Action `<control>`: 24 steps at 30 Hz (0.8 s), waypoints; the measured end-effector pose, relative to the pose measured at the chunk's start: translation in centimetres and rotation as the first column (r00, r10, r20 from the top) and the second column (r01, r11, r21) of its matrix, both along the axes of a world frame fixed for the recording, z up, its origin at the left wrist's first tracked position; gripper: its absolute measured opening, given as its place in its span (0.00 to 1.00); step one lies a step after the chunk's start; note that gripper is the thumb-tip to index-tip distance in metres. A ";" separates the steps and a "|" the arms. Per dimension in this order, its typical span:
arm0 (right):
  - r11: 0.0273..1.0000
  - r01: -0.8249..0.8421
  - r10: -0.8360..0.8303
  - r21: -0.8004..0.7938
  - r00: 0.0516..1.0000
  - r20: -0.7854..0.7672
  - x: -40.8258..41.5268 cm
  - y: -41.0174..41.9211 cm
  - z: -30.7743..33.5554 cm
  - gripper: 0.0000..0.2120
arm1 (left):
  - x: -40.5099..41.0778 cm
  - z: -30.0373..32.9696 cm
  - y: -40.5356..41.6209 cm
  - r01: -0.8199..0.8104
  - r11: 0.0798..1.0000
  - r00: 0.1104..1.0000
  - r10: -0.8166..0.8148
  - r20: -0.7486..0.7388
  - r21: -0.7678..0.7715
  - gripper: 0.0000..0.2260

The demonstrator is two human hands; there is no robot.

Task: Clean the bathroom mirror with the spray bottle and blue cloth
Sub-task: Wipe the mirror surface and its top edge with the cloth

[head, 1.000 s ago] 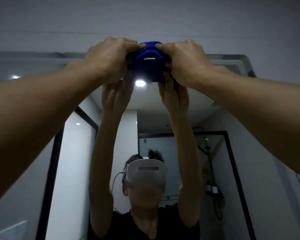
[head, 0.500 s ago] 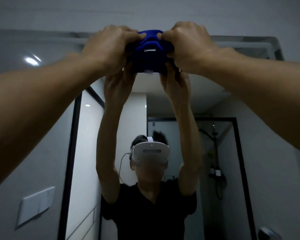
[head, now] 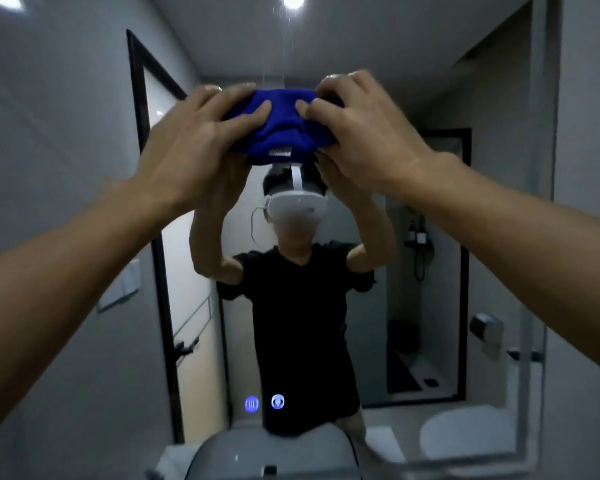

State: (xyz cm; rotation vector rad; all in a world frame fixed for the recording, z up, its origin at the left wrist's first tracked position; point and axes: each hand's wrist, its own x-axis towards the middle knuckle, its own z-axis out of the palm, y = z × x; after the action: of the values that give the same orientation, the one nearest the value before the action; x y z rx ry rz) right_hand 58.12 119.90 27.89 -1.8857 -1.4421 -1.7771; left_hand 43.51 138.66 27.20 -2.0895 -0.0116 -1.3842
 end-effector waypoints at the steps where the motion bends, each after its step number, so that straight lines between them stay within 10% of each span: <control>1: 1.000 0.004 -0.004 -0.010 1.000 0.002 0.1 0.0 -1.5 0.20 | -0.3 -1.6 -0.2 0.005 1.000 1.000 -0.006 -0.013 -0.009 0.25; 24: 0.972 -0.116 0.064 -0.205 0.967 -0.246 -1.3 -1.6 -28.2 0.10 | -2.1 -27.5 -0.8 0.095 0.982 0.944 -0.141 -0.299 -0.162 0.29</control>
State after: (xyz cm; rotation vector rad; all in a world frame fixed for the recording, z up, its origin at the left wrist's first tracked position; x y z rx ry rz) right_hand 56.81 118.27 -0.26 -2.0168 -1.6564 -1.3447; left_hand 41.39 137.85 -0.33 -2.4464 0.1496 -1.1352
